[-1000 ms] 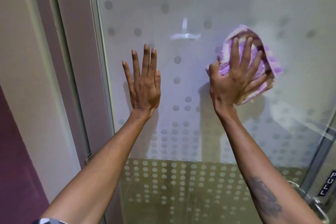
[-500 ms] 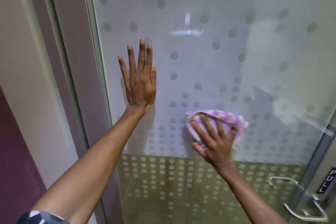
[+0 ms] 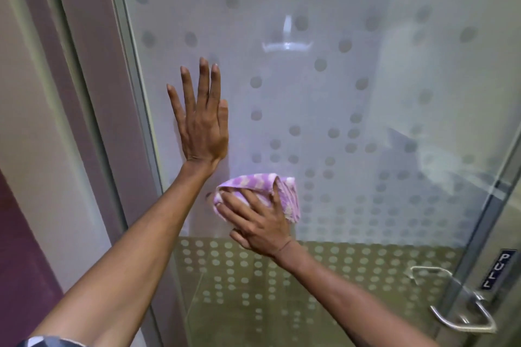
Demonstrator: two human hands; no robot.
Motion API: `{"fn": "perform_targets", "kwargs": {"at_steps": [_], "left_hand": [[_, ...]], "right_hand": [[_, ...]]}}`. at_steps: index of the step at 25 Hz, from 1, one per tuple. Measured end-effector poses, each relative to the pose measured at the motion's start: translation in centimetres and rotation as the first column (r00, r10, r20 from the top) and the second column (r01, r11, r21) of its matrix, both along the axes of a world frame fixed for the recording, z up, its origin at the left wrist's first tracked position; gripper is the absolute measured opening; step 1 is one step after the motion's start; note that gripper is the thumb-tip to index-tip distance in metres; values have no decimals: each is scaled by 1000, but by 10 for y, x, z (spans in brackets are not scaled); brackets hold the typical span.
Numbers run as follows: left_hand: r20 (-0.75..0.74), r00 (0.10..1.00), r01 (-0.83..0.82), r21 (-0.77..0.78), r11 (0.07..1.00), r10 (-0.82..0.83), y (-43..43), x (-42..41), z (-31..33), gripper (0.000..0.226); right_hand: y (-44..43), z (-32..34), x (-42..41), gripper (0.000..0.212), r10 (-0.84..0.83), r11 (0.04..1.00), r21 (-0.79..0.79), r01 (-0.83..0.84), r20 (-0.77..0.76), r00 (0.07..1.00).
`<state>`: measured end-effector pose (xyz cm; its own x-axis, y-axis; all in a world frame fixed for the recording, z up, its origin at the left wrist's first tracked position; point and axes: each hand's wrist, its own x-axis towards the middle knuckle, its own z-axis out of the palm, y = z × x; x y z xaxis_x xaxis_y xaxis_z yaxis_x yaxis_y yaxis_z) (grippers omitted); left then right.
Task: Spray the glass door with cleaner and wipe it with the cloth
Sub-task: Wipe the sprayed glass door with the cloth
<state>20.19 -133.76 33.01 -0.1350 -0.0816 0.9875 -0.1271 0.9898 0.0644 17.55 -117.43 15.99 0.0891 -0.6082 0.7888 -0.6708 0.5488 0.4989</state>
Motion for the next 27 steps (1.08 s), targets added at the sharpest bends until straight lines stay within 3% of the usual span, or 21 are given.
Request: {"fn": "perform_targets", "kwargs": {"at_steps": [2, 4, 9, 13, 15, 17, 19, 20, 23, 25, 27], "left_hand": [[-15, 1000, -7, -7, 1000, 7, -1, -1, -1, 55], [-21, 1000, -6, -7, 1000, 6, 0, -2, 0, 55], [-22, 1000, -2, 15, 1000, 2, 6, 3, 1, 56], [-57, 998, 14, 26, 1000, -12, 11, 4, 1, 55], [-64, 998, 21, 19, 1000, -20, 13, 3, 2, 55], [-65, 998, 20, 14, 1000, -19, 13, 4, 2, 55], [-65, 998, 15, 11, 1000, -14, 14, 5, 2, 55], [-62, 998, 13, 13, 1000, -12, 14, 6, 2, 55], [-52, 998, 22, 19, 1000, -21, 13, 8, 3, 55], [-47, 999, 23, 16, 1000, -22, 13, 8, 4, 55], [-42, 999, 20, 11, 1000, -20, 12, 7, 3, 55]], "right_hand": [[15, -7, -13, 67, 13, 992, 125, -11, -13, 1000], [52, -9, -28, 68, -4, 991, 135, 5, -5, 1000], [196, -9, -67, 69, -214, 957, -195, 215, 30, 976], [262, 60, -94, 63, -237, 706, -608, 364, 281, 930], [236, 121, -97, 67, -244, 520, -742, 424, 347, 905], [182, 170, -88, 67, -232, 426, -810, 404, 334, 914], [125, 174, -71, 63, -177, 502, -813, 294, 237, 955], [104, 155, -59, 62, -141, 586, -771, 250, 207, 968], [104, 49, -32, 62, -161, 885, -417, 208, 146, 976], [151, -3, -43, 66, -200, 943, -250, 220, 104, 974], [200, -10, -64, 70, -267, 887, -352, 299, 137, 954]]}}
